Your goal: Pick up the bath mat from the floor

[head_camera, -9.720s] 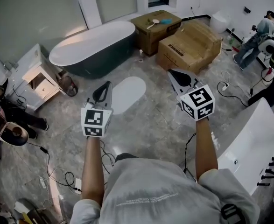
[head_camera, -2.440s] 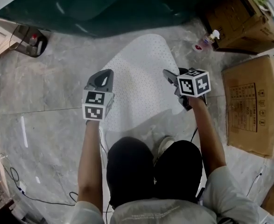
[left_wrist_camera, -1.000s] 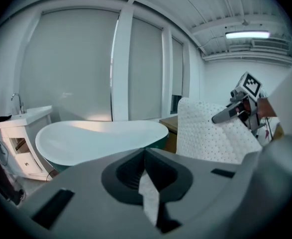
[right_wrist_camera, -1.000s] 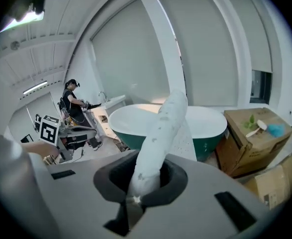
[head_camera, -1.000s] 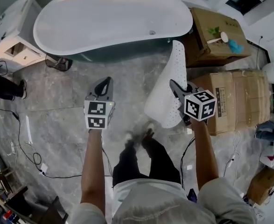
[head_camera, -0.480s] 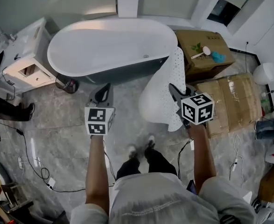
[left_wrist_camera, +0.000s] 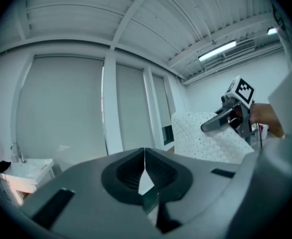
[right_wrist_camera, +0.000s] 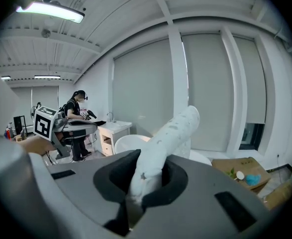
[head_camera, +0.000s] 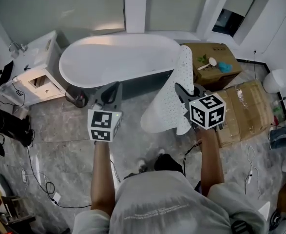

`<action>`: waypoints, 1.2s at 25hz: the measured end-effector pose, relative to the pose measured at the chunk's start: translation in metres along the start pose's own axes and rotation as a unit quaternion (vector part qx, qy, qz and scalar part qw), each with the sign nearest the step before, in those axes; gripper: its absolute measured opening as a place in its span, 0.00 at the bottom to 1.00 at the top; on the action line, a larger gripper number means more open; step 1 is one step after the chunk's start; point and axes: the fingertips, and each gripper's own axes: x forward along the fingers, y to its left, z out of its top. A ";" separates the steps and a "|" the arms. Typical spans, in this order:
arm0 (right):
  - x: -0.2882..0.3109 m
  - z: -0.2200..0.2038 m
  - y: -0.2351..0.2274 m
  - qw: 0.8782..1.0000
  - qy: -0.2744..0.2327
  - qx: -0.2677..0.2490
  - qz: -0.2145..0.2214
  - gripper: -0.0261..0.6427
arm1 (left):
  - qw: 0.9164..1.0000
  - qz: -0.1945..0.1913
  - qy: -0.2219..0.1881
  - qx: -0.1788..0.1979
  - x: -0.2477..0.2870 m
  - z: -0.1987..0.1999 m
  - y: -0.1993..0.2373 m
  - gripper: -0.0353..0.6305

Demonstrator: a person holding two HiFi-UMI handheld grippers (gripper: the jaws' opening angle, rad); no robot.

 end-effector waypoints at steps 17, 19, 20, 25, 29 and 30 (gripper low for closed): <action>-0.037 0.022 0.044 0.999 -0.023 -0.022 0.028 0.09 | 1.000 -0.006 -0.019 0.010 -0.038 0.029 -0.018 0.08; -0.036 0.018 0.045 0.999 -0.018 -0.019 0.030 0.09 | 1.000 -0.007 -0.016 0.011 -0.037 0.025 -0.019 0.08; -0.036 0.016 0.045 0.999 -0.016 -0.019 0.031 0.09 | 1.000 -0.008 -0.015 0.012 -0.036 0.023 -0.020 0.08; -0.033 0.013 0.040 0.999 -0.013 -0.019 0.033 0.09 | 1.000 -0.007 -0.011 0.010 -0.030 0.020 -0.023 0.08; -0.030 0.009 0.037 1.000 -0.012 -0.008 0.022 0.09 | 1.000 -0.009 -0.014 0.005 -0.031 0.019 -0.024 0.08; -0.030 0.007 0.036 1.000 -0.012 -0.005 0.018 0.09 | 1.000 -0.009 -0.014 0.004 -0.032 0.019 -0.024 0.08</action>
